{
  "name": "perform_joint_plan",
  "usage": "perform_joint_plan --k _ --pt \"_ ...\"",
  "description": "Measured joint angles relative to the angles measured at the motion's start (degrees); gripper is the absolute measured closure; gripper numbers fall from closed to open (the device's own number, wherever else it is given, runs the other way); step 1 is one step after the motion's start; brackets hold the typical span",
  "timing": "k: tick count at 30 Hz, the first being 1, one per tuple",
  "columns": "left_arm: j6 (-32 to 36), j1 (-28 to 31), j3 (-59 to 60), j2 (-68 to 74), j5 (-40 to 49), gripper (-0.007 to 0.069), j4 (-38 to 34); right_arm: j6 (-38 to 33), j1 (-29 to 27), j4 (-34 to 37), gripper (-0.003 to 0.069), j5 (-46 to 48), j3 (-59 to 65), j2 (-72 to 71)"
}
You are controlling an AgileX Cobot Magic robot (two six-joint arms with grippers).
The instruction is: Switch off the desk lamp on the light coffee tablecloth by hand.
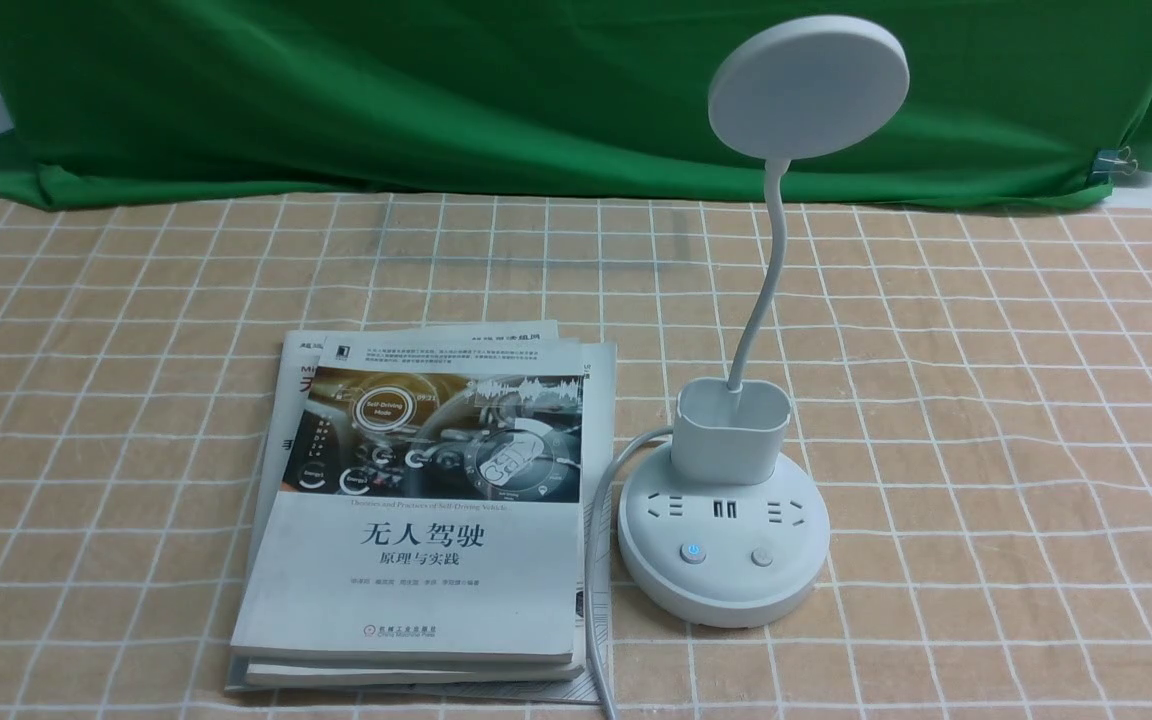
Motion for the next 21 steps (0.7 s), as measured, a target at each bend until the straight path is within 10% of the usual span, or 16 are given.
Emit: perform_joint_plan --k 21 --pt "0.0 0.0 0.0 0.0 0.0 0.062 0.0 -0.1 0.0 0.0 0.0545 0.0 0.0 0.0"
